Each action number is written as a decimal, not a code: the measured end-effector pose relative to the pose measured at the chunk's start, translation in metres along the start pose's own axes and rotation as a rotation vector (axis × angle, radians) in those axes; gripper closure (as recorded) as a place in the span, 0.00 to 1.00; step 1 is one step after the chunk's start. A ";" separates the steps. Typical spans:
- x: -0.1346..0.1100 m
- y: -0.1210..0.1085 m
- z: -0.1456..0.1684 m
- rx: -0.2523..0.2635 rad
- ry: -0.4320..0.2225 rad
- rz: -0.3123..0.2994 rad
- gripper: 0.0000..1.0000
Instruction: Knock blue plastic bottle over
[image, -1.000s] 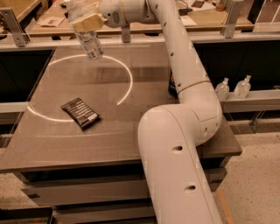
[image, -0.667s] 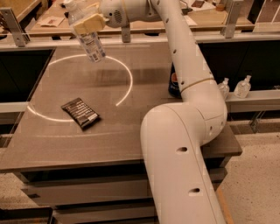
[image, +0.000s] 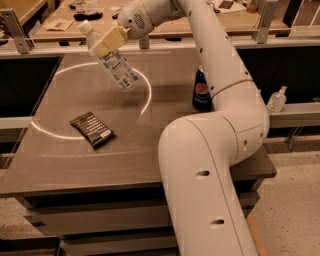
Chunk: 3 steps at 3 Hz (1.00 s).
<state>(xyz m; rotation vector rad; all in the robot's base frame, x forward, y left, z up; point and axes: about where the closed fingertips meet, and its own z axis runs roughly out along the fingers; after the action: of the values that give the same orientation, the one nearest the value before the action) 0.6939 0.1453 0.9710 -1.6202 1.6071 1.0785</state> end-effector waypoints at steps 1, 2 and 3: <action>0.020 0.011 -0.010 -0.008 0.110 0.102 1.00; 0.020 0.010 -0.010 -0.008 0.110 0.102 1.00; 0.023 0.009 -0.004 -0.038 0.071 0.199 1.00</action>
Offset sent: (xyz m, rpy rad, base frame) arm -0.0086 -0.0168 -0.0084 -0.0972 0.0640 -0.0222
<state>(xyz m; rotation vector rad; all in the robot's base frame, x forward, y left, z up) 0.6838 0.1301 0.9543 -1.5638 1.8367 1.1695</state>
